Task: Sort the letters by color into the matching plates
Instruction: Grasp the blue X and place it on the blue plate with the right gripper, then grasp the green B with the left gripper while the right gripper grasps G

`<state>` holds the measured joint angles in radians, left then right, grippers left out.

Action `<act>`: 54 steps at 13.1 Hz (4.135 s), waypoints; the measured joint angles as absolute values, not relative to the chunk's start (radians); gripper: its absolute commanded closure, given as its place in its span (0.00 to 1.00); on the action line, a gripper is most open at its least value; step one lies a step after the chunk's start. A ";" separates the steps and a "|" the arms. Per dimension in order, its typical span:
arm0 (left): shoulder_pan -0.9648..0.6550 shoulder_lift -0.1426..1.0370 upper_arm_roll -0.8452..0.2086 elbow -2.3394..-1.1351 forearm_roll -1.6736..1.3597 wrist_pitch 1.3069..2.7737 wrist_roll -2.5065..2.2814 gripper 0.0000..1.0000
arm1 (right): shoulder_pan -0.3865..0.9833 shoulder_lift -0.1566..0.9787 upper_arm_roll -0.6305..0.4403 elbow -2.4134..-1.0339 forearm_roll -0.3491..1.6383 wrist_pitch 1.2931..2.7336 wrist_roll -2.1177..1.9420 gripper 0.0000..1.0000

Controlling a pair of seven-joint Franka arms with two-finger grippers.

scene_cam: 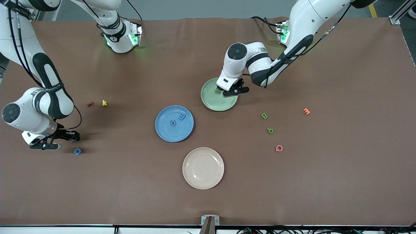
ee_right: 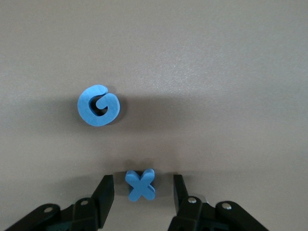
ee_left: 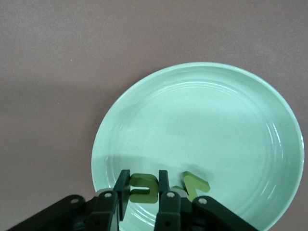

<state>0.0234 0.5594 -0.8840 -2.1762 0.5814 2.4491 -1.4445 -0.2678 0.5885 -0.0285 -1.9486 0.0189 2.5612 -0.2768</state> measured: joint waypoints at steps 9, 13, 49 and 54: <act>0.071 0.559 -0.880 -2.171 0.581 2.449 -1.397 0.00 | -0.224 0.564 0.002 -1.920 0.020 2.460 -0.148 1.00; 0.171 0.559 -0.878 -2.174 0.583 2.448 -1.278 0.01 | 0.001 0.418 0.019 -1.920 0.045 2.263 0.278 1.00; 0.422 0.631 -0.849 -2.226 0.882 2.516 -1.179 0.88 | -0.175 0.699 -0.029 -1.707 0.047 2.437 -0.166 0.41; 0.422 0.630 -0.925 -2.219 0.882 2.502 -1.272 0.88 | -0.184 0.719 -0.029 -1.683 0.041 2.437 -0.195 0.41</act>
<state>0.4224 0.6303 -0.9245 -2.2191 0.8825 2.5024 -1.2724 -0.1840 0.7195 -0.0287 -1.6829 0.0413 2.4371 -0.1946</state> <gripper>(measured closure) 0.714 0.405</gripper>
